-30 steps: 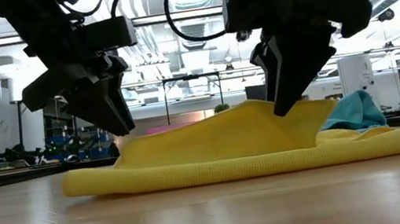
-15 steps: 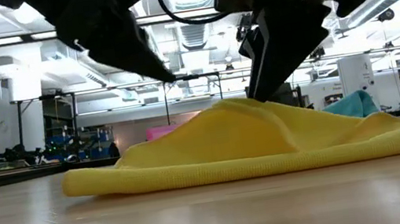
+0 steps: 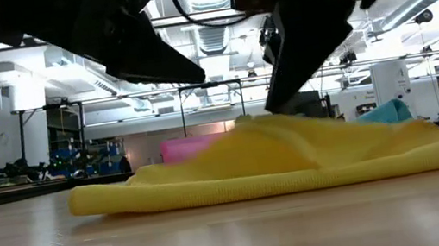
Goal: Fold microfiber towels
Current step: Fold the top yellow towel
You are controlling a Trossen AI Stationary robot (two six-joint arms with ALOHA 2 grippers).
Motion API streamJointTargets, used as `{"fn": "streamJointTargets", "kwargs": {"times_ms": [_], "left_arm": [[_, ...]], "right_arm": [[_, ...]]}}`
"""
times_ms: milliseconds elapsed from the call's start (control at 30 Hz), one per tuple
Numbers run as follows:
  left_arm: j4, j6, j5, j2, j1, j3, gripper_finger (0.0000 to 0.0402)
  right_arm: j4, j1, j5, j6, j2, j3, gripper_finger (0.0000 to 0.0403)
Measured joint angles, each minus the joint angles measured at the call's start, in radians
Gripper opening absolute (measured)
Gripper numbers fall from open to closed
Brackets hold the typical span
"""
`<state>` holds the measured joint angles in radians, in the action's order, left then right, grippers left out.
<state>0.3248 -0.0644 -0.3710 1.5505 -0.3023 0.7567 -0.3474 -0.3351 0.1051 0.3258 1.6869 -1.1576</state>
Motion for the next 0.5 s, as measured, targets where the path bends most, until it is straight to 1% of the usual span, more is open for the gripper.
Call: {"fn": "streamJointTargets", "kwargs": {"times_ms": [167,333,400,500], "left_arm": [[0.039,0.001,0.000,0.000,0.000,-0.029,0.0138],[0.040,-0.001,0.000,0.000,0.000,-0.046,0.0138],[0.039,-0.001,0.000,0.000,0.000,-0.047,0.0138],[0.040,-0.001,0.000,0.000,0.000,-0.049,0.0138]], "right_arm": [[-0.019,-0.001,-0.004,0.004,0.043,0.002,0.0189],[-0.073,0.004,0.002,0.004,0.000,0.001,0.0221],[-0.131,0.013,0.039,0.010,-0.028,0.001,0.0225],[-0.235,0.039,0.153,0.025,-0.074,0.001,0.0223]]}}
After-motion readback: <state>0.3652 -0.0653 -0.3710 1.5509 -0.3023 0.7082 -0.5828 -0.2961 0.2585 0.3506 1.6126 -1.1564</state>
